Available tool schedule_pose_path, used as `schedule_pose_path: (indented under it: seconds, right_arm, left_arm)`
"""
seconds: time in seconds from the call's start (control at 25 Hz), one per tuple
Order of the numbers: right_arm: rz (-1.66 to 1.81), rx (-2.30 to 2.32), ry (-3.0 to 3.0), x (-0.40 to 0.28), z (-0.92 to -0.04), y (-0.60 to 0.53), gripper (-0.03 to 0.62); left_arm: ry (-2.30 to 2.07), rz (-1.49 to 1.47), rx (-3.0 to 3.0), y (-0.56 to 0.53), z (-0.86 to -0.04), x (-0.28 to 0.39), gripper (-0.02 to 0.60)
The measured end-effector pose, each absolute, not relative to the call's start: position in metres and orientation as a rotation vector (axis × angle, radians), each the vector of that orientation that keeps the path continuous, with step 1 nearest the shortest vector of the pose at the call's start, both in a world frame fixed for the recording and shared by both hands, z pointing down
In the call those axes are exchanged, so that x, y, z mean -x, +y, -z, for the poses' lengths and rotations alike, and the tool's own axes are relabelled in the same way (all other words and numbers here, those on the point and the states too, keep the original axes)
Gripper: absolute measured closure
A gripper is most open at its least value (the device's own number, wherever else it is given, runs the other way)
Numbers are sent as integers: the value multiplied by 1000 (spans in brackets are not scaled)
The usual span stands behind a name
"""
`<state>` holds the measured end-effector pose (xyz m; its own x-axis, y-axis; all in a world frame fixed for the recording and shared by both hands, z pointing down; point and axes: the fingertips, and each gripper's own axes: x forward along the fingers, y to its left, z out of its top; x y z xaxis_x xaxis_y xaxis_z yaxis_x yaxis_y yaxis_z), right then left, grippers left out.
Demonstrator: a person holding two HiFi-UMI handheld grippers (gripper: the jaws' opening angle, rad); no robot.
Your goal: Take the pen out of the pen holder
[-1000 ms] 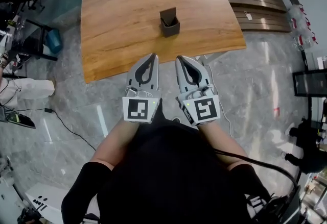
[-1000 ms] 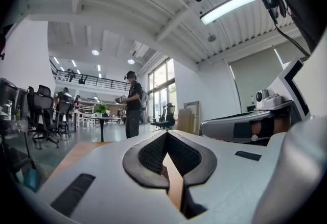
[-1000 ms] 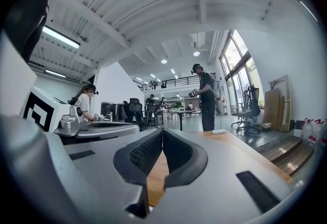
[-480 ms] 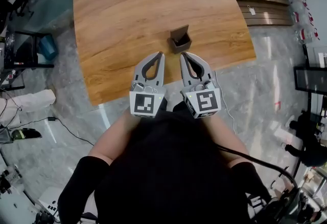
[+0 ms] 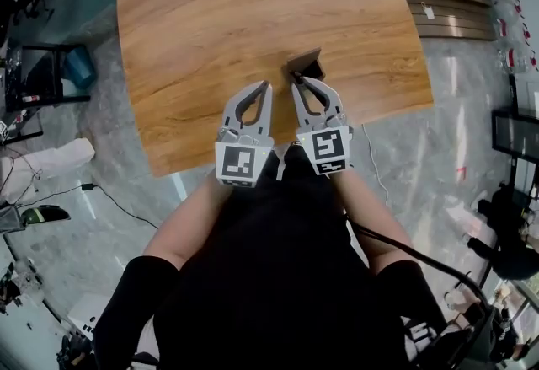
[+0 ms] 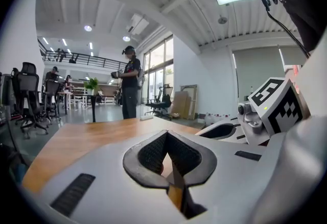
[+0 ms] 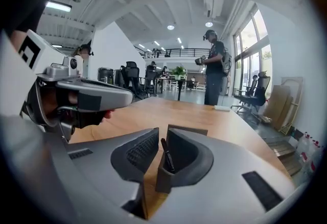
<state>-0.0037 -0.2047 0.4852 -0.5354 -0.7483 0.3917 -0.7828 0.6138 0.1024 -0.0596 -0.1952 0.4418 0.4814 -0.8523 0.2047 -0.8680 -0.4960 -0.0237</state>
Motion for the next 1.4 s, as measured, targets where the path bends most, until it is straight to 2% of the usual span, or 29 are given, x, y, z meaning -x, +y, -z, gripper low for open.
schedule_pose_path:
  seconds: [0.12,0.2,0.44,0.56,1.0,1.4]
  right_arm:
    - [-124,-1174,-2403,12,-506,-216,503]
    - [-126,-1161,-2369,16,-516,-225,494]
    - [-43,-1169,-2297,21,-533,-236,500]
    - [-27,-1204,-2278,19,-535,-239,552]
    - [-20,-1345,-2348,2,-503,-237,556]
    - [-30,-1463,-2446,-16,-428,-219,556]
  left_arm:
    - [-1529,-307,-2598,-202,-453,67,575]
    - [-1526,-316,-2580,-204,-459,72,575]
    - [-1522,-333,-2554,-203,-469,81,575]
    - [-1517,-334,-2549,-204,-472,85,575]
    - [-1484,-311,-2571,-209,-468,79,575]
    - [-1473,-261,-2639,-216,-438,62,575]
